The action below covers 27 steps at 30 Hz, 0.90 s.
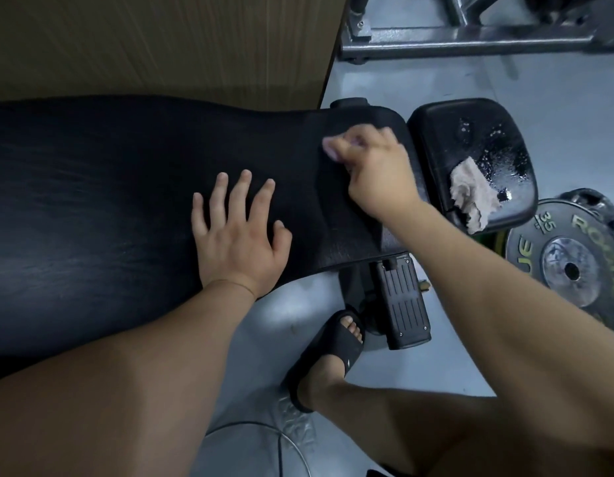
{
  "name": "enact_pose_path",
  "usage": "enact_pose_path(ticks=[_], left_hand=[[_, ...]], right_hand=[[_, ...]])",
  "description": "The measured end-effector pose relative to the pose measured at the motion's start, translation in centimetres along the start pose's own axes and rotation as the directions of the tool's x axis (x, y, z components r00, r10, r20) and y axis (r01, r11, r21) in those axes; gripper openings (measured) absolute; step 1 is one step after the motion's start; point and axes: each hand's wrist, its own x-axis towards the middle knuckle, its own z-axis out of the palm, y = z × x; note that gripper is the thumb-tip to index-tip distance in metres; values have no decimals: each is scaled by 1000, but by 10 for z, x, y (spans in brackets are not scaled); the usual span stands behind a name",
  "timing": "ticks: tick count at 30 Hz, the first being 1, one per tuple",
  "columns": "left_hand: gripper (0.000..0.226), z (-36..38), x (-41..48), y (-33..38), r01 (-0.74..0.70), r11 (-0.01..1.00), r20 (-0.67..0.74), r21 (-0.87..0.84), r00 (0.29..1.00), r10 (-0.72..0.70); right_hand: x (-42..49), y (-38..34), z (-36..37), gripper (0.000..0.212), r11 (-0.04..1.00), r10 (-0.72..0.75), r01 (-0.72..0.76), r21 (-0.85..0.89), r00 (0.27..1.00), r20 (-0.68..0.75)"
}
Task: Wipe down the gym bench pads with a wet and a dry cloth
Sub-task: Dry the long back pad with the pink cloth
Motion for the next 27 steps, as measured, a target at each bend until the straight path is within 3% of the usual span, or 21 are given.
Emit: enact_pose_path(ticks=[1,3,6,9,11,15,17,21,27], left_hand=[[61,0,0,0,2,1000,-3,-2,1000,-2],[61,0,1,0,3,1000,-1,-8,1000,-3],[62,1,2,-1,2,1000,7,-14,1000,-2],[61,0,0,-2,4,1000,4,-22,1000,-3],[61,0,-1,-2,-2,1000,13,-30,1000,2],[61,-3,0,-1,-4,999,25,-34,1000,4],[60,-4,-1,-1,-4,998,21,-56,1000,5],[59,-9,1,-2,1,998,43,-61,999,2],[60,-27,2,-10,-39,989,175,-141,983,63]], right_hand=[[6,0,3,49,996,85,-85,27,996,-10],[-7,-16,9,50,993,81,-79,83,996,-24],[-70,-42,5,54,979,-159,152,135,986,45],[-94,-17,-10,59,955,-292,284,89,951,104],[-74,21,-10,53,978,-208,208,8,977,47],[-45,26,-2,43,984,176,-174,27,978,-113],[-64,-14,3,46,989,136,-129,68,985,-110],[-124,-65,-3,54,992,-78,70,105,994,75],[-130,-72,-17,47,998,-58,53,45,993,105]])
